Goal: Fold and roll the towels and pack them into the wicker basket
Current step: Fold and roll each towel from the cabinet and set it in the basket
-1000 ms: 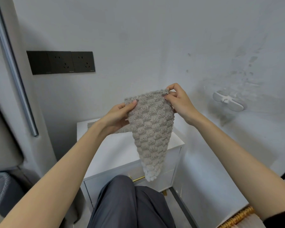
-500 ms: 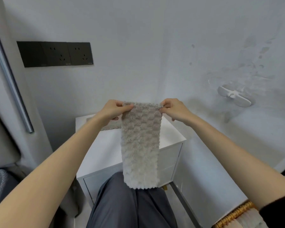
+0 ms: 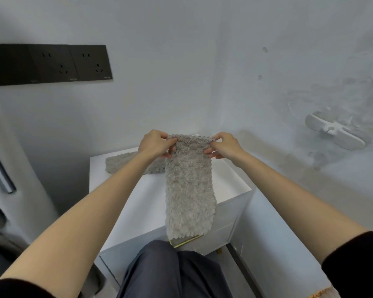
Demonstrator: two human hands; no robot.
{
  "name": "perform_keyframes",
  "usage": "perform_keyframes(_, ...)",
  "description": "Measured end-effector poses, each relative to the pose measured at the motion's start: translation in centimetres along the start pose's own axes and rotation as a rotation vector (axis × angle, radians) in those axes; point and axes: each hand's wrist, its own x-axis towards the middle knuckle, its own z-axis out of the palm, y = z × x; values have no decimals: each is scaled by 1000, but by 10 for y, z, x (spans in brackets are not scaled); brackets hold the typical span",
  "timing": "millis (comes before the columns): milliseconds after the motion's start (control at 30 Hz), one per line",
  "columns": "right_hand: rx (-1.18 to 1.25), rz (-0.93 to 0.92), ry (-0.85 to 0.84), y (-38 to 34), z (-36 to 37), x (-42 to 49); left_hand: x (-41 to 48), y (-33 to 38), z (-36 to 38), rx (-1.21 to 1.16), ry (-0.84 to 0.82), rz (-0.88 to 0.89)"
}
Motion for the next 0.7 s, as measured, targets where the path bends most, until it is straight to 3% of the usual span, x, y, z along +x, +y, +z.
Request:
perform_keyframes(267, 33, -9, 136, 11, 12, 25, 18, 1, 14, -211, -86, -80)
perform_keyframes(400, -45, -80, 7, 22, 11, 12, 3, -6, 20, -104, -264, 46)
perform_keyframes(567, -192, -187, -156, 39, 8, -21, -30, -16, 35, 125, -279, 258)
perform_keyframes(700, -311, -292, -233, 55, 10, -57, -60, -28, 51, 284, -307, 320)
